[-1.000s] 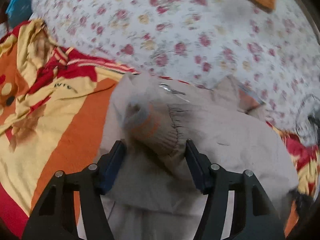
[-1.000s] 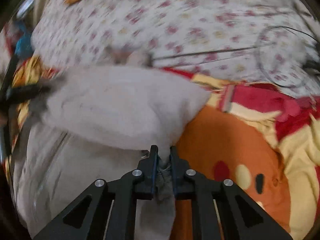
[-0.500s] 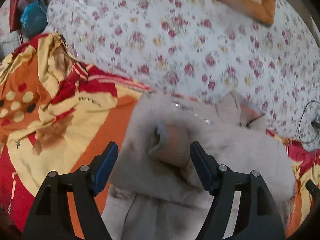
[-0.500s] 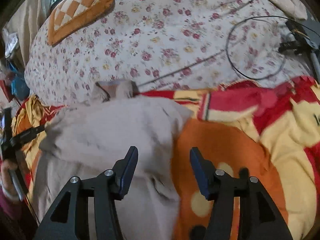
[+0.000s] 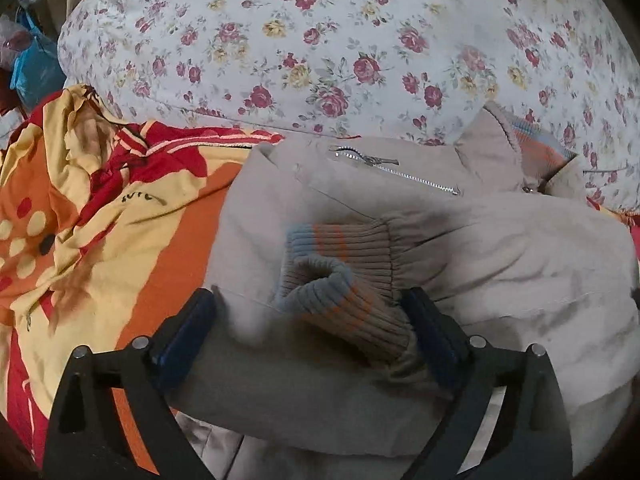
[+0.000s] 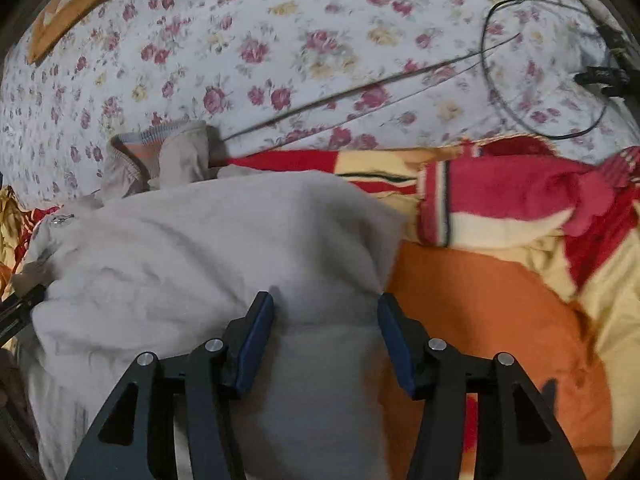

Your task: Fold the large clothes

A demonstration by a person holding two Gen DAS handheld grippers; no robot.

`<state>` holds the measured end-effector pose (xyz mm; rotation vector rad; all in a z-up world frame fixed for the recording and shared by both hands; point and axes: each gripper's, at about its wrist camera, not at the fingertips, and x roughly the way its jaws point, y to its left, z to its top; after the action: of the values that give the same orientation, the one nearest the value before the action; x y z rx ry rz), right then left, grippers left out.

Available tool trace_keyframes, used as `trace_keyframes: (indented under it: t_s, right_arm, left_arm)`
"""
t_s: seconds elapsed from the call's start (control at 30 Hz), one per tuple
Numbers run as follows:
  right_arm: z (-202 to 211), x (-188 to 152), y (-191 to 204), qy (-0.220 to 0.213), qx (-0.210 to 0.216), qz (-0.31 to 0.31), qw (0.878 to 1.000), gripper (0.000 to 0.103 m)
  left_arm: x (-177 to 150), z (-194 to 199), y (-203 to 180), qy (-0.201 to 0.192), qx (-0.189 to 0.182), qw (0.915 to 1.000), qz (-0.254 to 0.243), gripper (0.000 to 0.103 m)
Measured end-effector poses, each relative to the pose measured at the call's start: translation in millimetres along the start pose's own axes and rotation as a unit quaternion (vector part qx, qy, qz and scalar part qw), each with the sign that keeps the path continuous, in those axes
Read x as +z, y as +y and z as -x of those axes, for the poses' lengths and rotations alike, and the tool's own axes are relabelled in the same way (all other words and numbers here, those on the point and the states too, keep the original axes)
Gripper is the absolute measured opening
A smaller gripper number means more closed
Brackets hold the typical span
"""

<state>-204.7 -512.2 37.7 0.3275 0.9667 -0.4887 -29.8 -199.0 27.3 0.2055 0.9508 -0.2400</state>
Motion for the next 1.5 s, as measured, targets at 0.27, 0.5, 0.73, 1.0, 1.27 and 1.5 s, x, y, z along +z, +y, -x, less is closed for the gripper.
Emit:
trace_keyframes:
  t_s: [0.27,0.5,0.73,1.0,1.27,1.5]
  right_arm:
    - [47,-37,11,0.000,0.021,0.068,0.997,0.056]
    - [54,-56,-2,0.014,0.018,0.052,0.998,0.057]
    - [85,-43,0,-0.036,0.042,0.031,0.998,0.060]
    - [58,-30,20,-0.029,0.044,0.031,0.998,0.061]
    - [36,-30,18,-0.006,0.032,0.031,0.999,0.069]
    - [75,-48,8,-0.014,0.036,0.049,0.998,0.069]
  left_arm:
    - [-1,3,-3,-0.006,0.009,0.9999,-0.002,0.096]
    - [-5,16,-1,-0.010,-0.001,0.9999,-0.004,0.096]
    - [-11,37,-5,-0.019,-0.020,0.9995,-0.013,0.096]
    - [-16,45,-14,-0.039,-0.016,0.9985,-0.035,0.096]
    - [-29,54,-17,-0.043,-0.021,0.9979,-0.045,0.096]
    - [-43,83,-12,-0.061,-0.030,0.9966,-0.047,0.096]
